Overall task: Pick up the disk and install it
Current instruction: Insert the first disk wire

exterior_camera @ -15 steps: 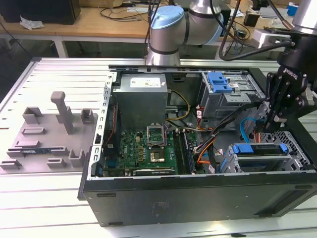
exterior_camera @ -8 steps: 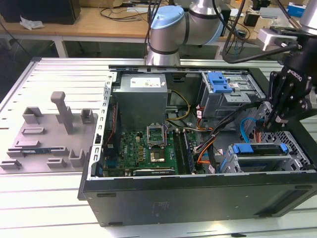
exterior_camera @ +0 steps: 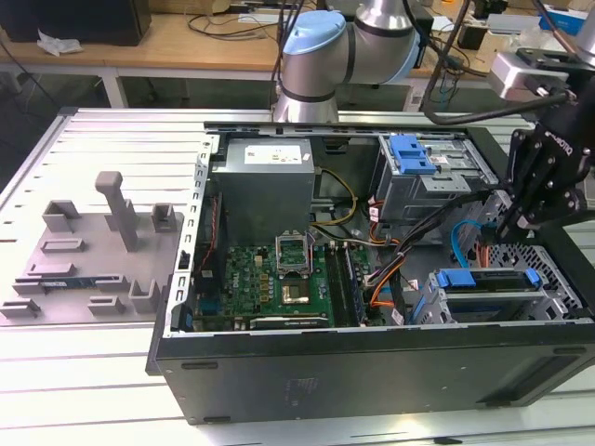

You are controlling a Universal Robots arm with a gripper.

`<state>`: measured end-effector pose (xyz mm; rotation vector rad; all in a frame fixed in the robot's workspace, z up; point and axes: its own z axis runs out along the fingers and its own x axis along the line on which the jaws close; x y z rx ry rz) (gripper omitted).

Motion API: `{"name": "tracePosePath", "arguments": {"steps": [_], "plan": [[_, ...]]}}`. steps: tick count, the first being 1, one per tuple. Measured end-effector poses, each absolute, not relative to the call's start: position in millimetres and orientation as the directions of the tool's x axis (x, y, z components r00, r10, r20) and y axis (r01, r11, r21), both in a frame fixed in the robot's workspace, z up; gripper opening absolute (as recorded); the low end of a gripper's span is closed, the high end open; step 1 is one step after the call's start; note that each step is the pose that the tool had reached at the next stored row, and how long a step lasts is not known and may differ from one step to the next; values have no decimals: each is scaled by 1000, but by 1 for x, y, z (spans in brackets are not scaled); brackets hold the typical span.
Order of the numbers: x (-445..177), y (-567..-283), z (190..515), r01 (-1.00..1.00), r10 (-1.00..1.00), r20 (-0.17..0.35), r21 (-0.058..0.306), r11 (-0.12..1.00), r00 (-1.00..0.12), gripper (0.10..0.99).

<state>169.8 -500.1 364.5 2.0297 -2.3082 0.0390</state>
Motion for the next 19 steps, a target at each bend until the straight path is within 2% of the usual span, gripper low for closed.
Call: {"name": "tracePosePath", "arguments": {"steps": [19], "plan": [[174, -512, 364, -992, -991, 56, 34, 120, -118, 165]]}}
